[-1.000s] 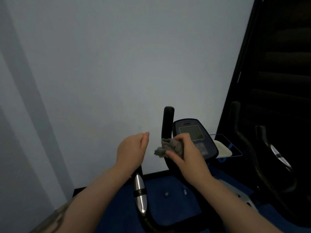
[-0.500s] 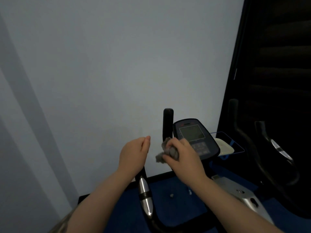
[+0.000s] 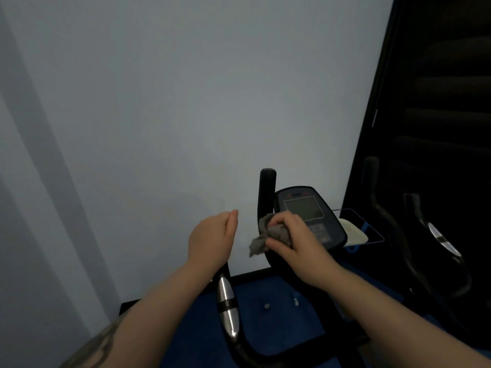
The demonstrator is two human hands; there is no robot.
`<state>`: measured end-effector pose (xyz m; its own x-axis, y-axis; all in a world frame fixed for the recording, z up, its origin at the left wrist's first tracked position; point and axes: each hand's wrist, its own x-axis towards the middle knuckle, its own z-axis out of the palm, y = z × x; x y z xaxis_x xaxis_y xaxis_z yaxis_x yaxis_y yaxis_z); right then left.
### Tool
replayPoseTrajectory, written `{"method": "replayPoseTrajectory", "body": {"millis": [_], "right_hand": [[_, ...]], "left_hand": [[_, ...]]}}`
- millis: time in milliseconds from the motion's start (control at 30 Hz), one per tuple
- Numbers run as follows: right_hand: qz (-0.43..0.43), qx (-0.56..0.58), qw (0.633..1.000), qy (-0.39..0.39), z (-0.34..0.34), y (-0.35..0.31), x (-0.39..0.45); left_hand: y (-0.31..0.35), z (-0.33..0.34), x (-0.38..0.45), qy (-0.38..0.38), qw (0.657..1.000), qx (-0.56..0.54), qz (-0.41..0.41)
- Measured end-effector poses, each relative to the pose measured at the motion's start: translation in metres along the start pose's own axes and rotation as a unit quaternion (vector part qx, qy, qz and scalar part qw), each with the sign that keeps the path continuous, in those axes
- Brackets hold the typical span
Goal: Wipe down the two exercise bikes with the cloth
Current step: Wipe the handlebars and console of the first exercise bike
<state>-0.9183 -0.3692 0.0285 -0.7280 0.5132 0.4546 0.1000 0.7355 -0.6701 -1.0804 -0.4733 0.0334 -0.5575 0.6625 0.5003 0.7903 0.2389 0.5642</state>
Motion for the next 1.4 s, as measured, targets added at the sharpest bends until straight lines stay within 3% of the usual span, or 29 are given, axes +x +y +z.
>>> {"method": "replayPoseTrajectory", "body": {"millis": [100,167,333,500,600,767,900,1067,1400], "right_hand": [[-0.022,0.031,0.991,0.131,-0.001,-0.015,0.031],[-0.023,0.03,0.984,0.174,0.011,-0.021,0.038],[-0.013,-0.044,0.997,0.07,0.011,-0.004,0.021],[-0.067,0.0,0.974,0.215,-0.01,-0.034,0.055],[-0.051,-0.048,0.978,0.198,0.007,-0.028,0.054],[-0.025,-0.076,0.993,0.086,0.004,-0.012,0.028],[-0.059,-0.026,0.978,0.197,-0.022,-0.044,0.06],[0.019,-0.09,0.99,0.106,-0.033,-0.047,0.088],[0.009,0.009,0.98,0.196,-0.02,-0.053,0.058]], "left_hand": [[-0.001,0.0,0.001,0.004,1.0,0.002,-0.004],[-0.002,-0.001,0.0,0.001,1.0,-0.001,-0.004],[-0.001,-0.001,0.002,-0.006,1.0,-0.009,-0.006],[-0.001,0.0,0.001,-0.003,1.0,-0.012,-0.012],[0.0,-0.002,0.001,-0.012,1.0,-0.012,-0.014],[0.001,-0.004,0.0,-0.015,1.0,-0.008,-0.019],[0.001,-0.004,-0.001,-0.016,1.0,-0.014,-0.016],[-0.001,-0.005,0.0,-0.028,0.999,-0.018,-0.01],[-0.001,0.0,0.0,-0.003,1.0,-0.008,-0.016]]}}
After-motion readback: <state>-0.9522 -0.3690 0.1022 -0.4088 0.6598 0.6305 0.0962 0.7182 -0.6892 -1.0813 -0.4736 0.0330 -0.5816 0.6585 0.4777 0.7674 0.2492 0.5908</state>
